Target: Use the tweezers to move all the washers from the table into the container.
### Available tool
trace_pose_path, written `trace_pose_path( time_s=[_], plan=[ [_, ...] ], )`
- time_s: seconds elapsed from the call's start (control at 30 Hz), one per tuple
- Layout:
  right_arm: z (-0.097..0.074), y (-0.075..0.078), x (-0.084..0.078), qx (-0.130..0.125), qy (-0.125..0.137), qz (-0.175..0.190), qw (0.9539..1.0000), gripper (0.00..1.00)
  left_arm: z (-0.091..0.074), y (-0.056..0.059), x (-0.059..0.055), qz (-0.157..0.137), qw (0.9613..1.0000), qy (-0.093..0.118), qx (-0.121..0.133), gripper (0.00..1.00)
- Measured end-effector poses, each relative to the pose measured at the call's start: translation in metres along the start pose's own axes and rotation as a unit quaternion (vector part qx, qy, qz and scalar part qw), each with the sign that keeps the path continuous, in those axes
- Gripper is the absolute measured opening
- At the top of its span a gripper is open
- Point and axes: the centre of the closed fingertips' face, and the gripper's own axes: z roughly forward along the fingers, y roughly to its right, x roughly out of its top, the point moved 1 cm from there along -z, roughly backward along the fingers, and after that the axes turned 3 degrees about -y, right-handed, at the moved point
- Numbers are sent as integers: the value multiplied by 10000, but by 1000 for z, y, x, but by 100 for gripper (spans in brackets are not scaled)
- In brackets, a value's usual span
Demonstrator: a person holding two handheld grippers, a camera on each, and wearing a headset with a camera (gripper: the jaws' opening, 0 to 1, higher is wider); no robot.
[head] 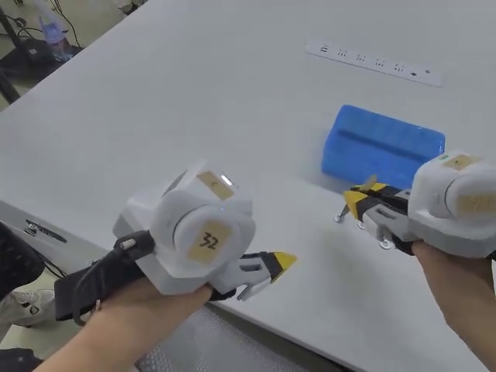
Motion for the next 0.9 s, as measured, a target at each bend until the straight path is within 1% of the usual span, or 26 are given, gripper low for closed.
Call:
trace_pose_path(
  time_s=[0.07,0.13,0.23,0.3,0.37,0.4,0.47,0.57,0.63,0.73,0.9],
  plan=[
    [2,-2,0,3,-31,-82,10000,2,0,0,0,4,10000,1,-2,91],
    [3,-3,1,-54,-65,-281,9996,1,0,0,0,4,10000,7,-8,91],
    [5,-3,3,-10,-129,-269,9996,1,0,0,0,19,10000,-2,-13,91],
    [6,0,3,-8,-173,-255,9995,1,0,1,0,26,10000,0,-19,91],
    [6,4,2,27,-228,-136,9996,1,-1,1,0,29,10000,-1,-15,91],
    [4,5,3,76,-190,30,9998,1,0,1,0,25,10000,-5,-18,91],
    [0,8,6,46,-141,100,9998,1,0,0,1,15,10000,7,-4,91],
    [-7,10,11,55,-93,280,9996,1,1,-2,-1,-31,10000,-51,31,91],
    [-12,12,16,42,-36,357,9993,1,1,-2,-1,-82,10000,-42,17,92],
    [-19,16,24,9,47,408,9992,1,1,-2,-1,-81,10000,-20,23,92],
    [-29,34,45,-18,329,611,9976,1,1,0,0,-30,10000,10,2,92]
  ],
)
